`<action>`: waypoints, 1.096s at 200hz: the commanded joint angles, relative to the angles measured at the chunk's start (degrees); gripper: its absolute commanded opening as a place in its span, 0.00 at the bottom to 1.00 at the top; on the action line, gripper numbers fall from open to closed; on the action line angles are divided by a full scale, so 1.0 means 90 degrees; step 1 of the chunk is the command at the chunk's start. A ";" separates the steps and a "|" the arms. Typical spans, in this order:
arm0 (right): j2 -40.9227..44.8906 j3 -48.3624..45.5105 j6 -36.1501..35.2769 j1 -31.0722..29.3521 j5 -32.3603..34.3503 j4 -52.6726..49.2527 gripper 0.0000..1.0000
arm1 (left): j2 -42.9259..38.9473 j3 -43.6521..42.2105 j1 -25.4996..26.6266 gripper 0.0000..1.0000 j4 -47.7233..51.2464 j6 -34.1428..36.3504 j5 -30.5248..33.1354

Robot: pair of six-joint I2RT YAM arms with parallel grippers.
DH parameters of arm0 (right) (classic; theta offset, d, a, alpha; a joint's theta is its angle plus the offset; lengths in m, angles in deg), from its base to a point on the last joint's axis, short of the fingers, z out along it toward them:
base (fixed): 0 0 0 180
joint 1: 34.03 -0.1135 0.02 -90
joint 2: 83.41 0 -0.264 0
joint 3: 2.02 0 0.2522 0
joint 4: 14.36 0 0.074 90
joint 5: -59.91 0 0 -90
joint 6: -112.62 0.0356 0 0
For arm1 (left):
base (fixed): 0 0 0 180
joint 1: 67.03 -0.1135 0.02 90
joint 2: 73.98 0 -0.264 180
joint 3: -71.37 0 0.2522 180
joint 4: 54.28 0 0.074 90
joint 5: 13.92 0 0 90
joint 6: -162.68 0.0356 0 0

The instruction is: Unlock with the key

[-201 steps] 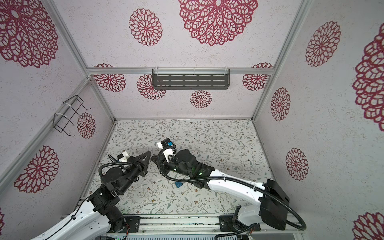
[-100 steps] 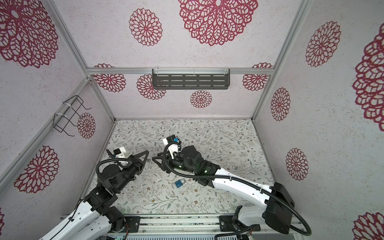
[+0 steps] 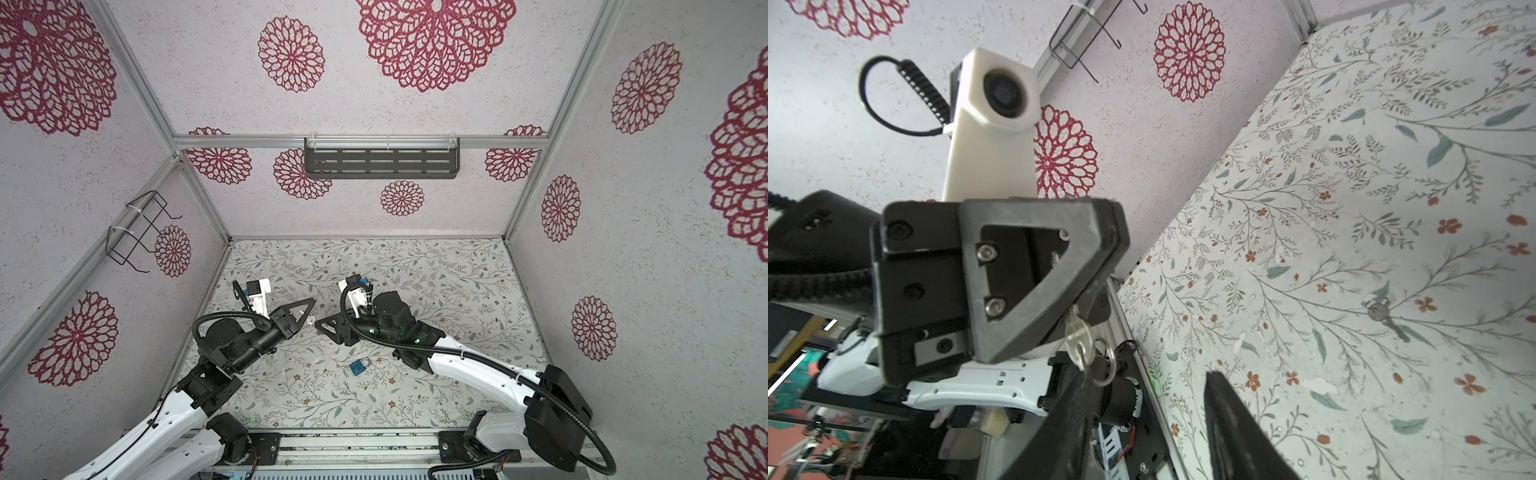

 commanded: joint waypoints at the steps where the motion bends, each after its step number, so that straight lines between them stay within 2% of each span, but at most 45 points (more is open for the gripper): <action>1: 0.0131 -0.0027 0.0455 0.0104 -0.0549 0.0937 0.45 | 0.0088 0.0058 -0.0067 0.00 -0.0471 0.0408 -0.0402; 63: 0.0177 -0.0102 0.0522 0.0191 -0.0624 0.1169 0.43 | 0.0262 0.0087 -0.0106 0.00 -0.0618 0.0524 -0.0514; 179: -0.0185 -0.0140 0.0695 0.0265 -0.0982 0.1626 0.29 | 0.0476 0.0147 -0.0106 0.00 -0.0955 0.0459 -0.0728; 219: -0.0236 -0.0212 0.0730 0.0290 -0.1021 0.1713 0.27 | 0.0513 0.0157 -0.0107 0.00 -0.0977 0.0413 -0.0693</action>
